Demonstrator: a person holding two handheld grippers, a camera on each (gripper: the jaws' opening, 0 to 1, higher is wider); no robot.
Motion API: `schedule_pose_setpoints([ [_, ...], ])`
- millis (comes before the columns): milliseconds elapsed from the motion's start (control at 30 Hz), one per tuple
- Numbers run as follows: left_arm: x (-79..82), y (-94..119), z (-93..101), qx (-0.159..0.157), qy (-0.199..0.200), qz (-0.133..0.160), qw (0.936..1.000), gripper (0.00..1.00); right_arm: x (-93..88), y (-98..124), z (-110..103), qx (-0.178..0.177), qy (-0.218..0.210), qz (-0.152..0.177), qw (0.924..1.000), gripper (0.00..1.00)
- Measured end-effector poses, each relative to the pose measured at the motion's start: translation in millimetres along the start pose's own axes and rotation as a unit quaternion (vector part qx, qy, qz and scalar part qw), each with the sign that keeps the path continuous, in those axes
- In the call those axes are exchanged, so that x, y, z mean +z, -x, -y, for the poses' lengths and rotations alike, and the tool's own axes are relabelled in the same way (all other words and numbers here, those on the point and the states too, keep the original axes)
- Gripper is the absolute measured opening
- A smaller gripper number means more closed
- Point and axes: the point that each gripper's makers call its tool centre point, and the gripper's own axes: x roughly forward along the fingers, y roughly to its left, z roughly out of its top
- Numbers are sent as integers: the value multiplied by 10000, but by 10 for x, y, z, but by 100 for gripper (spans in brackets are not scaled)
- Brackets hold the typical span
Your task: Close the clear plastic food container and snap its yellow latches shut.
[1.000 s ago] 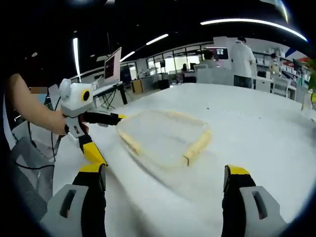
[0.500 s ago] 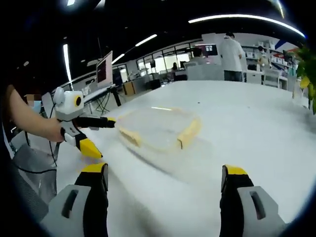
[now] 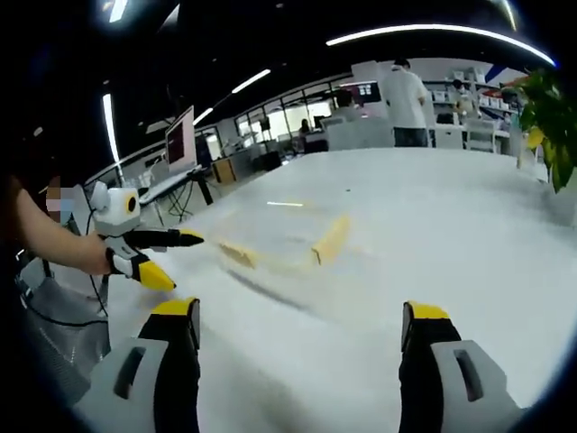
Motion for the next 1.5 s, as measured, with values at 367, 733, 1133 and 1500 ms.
schedule_pose_setpoints([
  [367,-16,184,-13,108,83,22,9999,94,-39,163,-45,-159,-121,25,9998,89],
  [733,-24,412,4,188,187,82,9996,93,-82,379,-88,-317,-210,47,9993,87],
  [1133,-51,661,24,234,357,96,9990,91,-114,622,-129,-417,-291,72,9987,86],
  [1500,-129,949,31,382,463,70,9982,91,-184,752,-279,-425,-473,62,9980,85],
])
